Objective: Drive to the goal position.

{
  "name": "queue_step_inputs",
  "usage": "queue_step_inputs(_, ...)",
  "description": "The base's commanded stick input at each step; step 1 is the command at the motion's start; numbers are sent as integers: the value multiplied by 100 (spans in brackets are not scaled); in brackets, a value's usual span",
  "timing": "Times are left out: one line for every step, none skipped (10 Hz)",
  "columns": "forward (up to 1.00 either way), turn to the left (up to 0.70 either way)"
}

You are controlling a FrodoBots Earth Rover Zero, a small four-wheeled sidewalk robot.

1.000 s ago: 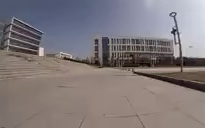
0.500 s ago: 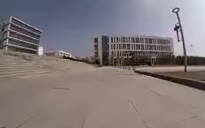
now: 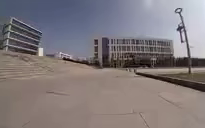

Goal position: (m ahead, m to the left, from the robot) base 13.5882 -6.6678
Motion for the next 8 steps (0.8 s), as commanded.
queue_step_inputs(70,0)
queue_step_inputs(70,0)
queue_step_inputs(70,0)
queue_step_inputs(70,0)
queue_step_inputs(70,0)
queue_step_inputs(70,0)
queue_step_inputs(70,0)
queue_step_inputs(70,0)
